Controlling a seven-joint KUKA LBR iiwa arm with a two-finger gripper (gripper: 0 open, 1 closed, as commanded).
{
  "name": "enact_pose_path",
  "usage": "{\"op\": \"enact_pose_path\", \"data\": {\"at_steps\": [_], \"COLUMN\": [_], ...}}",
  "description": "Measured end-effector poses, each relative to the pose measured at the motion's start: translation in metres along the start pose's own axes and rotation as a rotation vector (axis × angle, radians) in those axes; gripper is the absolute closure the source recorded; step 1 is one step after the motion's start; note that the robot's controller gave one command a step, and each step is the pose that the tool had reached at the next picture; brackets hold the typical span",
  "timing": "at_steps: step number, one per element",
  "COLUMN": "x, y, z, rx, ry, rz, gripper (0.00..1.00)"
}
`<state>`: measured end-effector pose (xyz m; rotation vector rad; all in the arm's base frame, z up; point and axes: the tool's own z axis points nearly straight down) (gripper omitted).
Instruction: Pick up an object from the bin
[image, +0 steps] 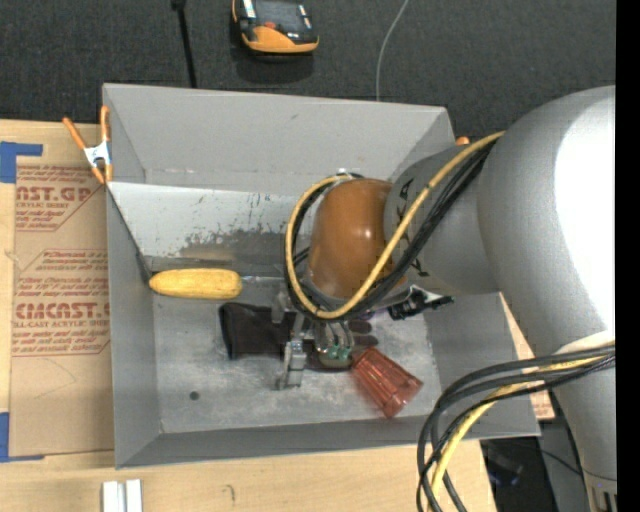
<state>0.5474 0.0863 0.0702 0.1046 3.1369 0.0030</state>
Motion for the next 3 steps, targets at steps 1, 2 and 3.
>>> {"op": "enact_pose_path", "data": {"at_steps": [1, 2, 3], "x": [0.0011, 0.0002, -0.0009], "y": [0.0151, 0.0075, 0.0156], "z": [0.0001, 0.0, -0.0018], "rx": [0.0, 0.001, -0.002], "ry": [0.002, -0.001, -0.005], "rz": [0.251, 0.058, 0.251], "gripper": [0.0, 0.0, 1.0]}}
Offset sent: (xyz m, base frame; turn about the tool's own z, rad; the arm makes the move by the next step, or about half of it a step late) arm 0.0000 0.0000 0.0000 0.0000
